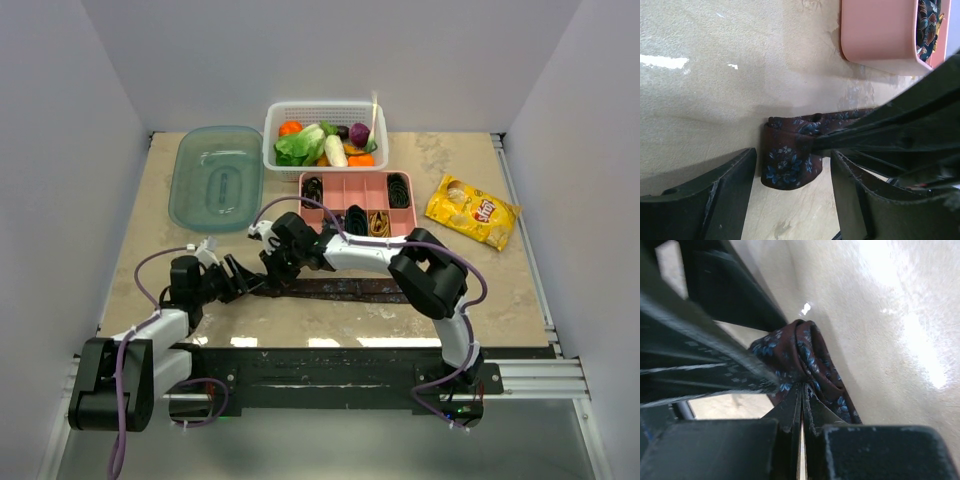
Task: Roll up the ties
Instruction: Roll the tie at the center of the board.
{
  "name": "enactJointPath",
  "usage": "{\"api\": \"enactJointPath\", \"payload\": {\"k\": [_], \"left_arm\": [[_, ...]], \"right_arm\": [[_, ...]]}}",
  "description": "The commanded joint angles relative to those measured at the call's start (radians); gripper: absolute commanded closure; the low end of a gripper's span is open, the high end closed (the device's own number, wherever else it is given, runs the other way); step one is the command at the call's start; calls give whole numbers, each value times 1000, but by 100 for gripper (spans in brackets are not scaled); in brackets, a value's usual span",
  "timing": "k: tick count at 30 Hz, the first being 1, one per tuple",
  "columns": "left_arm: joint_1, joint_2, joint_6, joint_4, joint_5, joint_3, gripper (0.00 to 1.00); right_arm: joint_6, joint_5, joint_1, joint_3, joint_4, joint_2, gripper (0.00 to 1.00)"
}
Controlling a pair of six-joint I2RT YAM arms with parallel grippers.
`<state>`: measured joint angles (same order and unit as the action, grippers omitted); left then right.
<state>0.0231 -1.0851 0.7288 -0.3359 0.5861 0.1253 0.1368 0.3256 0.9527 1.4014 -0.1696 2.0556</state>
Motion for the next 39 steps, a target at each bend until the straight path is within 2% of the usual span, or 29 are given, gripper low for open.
{"api": "enactJointPath", "payload": {"k": [1, 6, 11, 15, 21, 22, 28, 32, 39], "left_arm": [[14, -16, -32, -29, 8, 20, 34], [23, -48, -31, -48, 11, 22, 36], [46, -120, -29, -72, 18, 36, 42], [54, -165, -26, -112, 21, 39, 52], [55, -144, -35, -89, 23, 60, 73], [54, -133, -35, -74, 17, 75, 79], [55, -67, -60, 187, -64, 196, 100], [55, -55, -84, 387, -111, 273, 100], [57, -61, -146, 604, -196, 419, 100]], "right_arm": [[-22, -51, -5, 28, -33, 21, 100], [-14, -53, -9, 13, -21, 21, 100], [-11, -30, -26, 1, -5, 23, 100], [-11, 3, -32, -13, 15, 18, 100], [-2, 23, -34, -12, 19, 3, 100], [4, 26, -34, -5, 19, -2, 100], [15, 1, -35, 21, -5, -61, 100], [11, -14, -34, 37, -31, -83, 100], [10, -30, -35, 56, -45, -77, 100]]}}
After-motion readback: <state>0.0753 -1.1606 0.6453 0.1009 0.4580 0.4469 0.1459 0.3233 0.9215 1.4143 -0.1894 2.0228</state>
